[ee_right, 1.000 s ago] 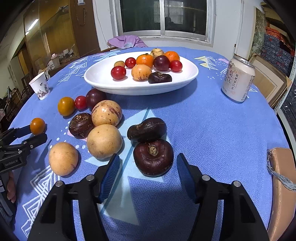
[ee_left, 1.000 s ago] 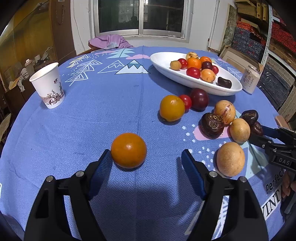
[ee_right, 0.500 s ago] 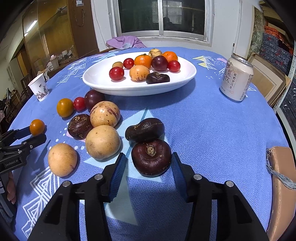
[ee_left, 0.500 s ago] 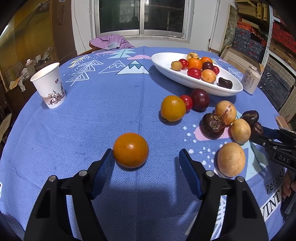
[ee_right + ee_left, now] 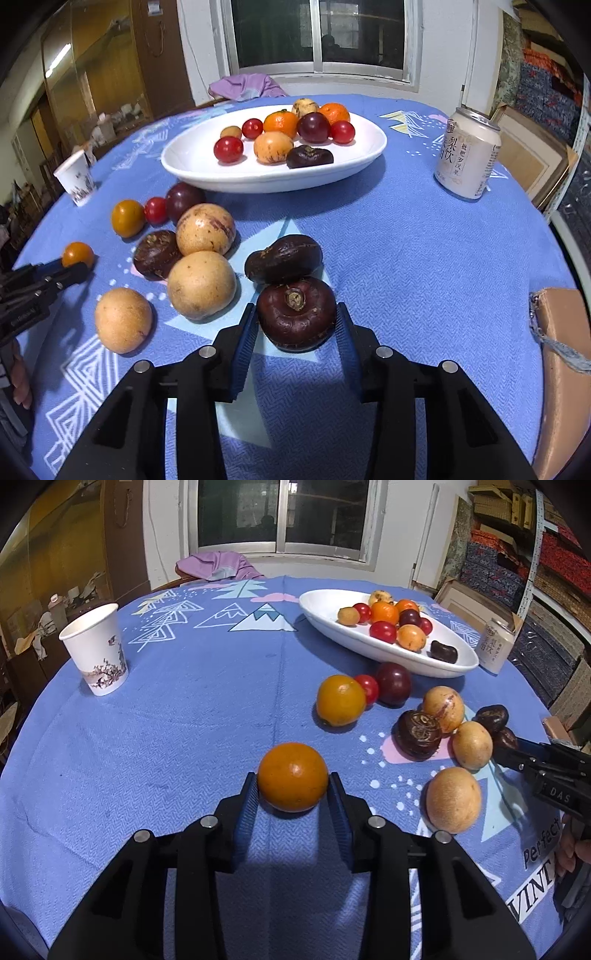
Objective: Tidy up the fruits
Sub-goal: 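Carry the tangerine and mangosteen onto the white plate and open both grippers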
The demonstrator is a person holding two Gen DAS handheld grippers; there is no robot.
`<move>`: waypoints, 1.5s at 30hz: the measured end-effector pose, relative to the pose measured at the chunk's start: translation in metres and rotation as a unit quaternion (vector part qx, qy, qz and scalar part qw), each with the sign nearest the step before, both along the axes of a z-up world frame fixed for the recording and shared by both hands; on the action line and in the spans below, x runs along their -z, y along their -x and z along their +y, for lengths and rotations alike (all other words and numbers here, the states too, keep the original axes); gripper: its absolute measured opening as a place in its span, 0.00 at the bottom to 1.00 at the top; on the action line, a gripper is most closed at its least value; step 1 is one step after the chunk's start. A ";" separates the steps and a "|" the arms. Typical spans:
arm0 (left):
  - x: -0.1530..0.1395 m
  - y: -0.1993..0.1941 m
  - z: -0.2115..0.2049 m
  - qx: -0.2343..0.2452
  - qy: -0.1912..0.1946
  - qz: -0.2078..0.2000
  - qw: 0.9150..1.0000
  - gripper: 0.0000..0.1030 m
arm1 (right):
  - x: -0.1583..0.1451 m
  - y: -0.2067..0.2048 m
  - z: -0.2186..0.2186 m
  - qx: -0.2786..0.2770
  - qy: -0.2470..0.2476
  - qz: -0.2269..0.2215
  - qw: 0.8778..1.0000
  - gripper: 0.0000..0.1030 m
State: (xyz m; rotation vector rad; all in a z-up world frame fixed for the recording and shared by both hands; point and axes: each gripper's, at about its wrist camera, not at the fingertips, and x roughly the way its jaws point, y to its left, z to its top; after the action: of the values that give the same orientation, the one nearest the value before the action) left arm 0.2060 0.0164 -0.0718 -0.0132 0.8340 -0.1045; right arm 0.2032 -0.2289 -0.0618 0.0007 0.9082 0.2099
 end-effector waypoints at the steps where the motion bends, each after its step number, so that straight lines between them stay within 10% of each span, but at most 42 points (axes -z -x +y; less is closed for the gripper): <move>1: 0.000 0.001 -0.002 0.003 -0.002 -0.002 1.000 0.36 | 0.000 0.000 0.000 -0.001 -0.002 0.002 1.000 0.42; 17: -0.021 0.036 -0.003 0.020 0.020 -0.037 0.999 0.36 | -0.027 0.071 -0.011 -0.029 -0.066 -0.055 0.996 0.42; 29: -0.124 -0.014 -0.034 0.037 0.017 -0.112 0.993 0.36 | -0.170 0.032 -0.026 -0.021 -0.098 -0.190 0.977 0.42; 45: -0.044 -0.154 -0.082 0.045 0.015 -0.017 0.999 0.37 | -0.036 -0.148 -0.021 0.046 -0.084 -0.026 0.995 0.42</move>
State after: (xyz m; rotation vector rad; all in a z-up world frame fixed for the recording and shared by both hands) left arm 0.3597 -0.0653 -0.0276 -0.0020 0.7982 -0.2008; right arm 0.3509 -0.2502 -0.0263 0.1913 0.8341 0.1980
